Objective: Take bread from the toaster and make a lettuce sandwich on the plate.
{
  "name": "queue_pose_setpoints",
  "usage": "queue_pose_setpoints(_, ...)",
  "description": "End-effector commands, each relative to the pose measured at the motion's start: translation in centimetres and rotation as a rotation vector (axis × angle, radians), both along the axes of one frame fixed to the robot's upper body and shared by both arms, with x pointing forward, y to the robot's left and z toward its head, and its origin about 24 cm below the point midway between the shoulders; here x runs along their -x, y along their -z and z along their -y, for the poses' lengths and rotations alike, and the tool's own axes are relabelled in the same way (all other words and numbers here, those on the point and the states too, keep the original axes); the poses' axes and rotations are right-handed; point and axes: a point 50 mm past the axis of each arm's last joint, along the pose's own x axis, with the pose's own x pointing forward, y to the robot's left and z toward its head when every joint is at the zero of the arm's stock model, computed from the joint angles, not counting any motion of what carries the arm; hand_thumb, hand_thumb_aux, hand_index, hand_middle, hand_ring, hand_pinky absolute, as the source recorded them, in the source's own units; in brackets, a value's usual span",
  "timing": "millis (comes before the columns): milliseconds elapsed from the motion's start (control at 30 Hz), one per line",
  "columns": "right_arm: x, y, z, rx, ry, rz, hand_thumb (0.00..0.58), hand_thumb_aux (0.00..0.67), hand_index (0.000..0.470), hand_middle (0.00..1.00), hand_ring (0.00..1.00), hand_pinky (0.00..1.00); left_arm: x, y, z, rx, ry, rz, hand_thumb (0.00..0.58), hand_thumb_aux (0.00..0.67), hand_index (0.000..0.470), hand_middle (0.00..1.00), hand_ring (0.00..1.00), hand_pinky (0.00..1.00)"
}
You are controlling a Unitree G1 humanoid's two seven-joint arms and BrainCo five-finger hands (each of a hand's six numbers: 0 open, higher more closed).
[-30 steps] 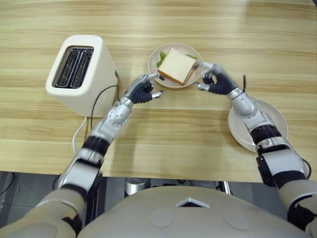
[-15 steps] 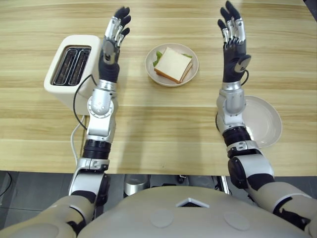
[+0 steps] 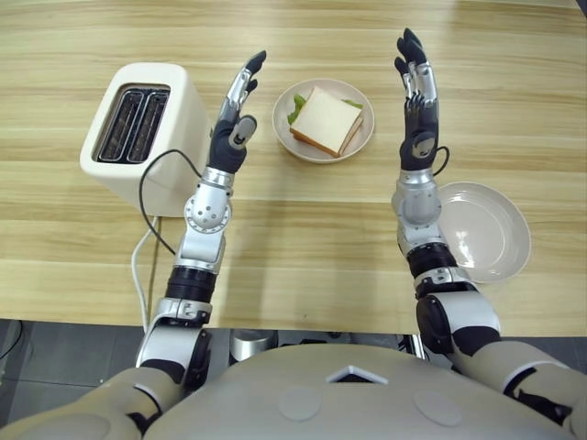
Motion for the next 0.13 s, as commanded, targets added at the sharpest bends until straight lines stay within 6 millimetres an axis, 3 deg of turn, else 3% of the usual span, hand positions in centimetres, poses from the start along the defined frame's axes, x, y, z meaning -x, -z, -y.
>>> queue_pose_setpoints(33,0.03,0.58,0.28,-0.001,0.017,-0.023,0.0,0.0,0.0,0.0,0.0,0.0,0.16,0.75,-0.69,0.01,-0.055,-0.02,0.0,0.0,0.0,0.0,0.0,0.0)
queue_pose_setpoints(133,-0.09,0.65,0.54,-0.004,0.031,-0.03,0.0,0.0,0.0,0.0,0.0,0.0,0.17,0.86,-0.74,0.007,-0.075,-0.015,0.0,0.0,0.0,0.0,0.0,0.0)
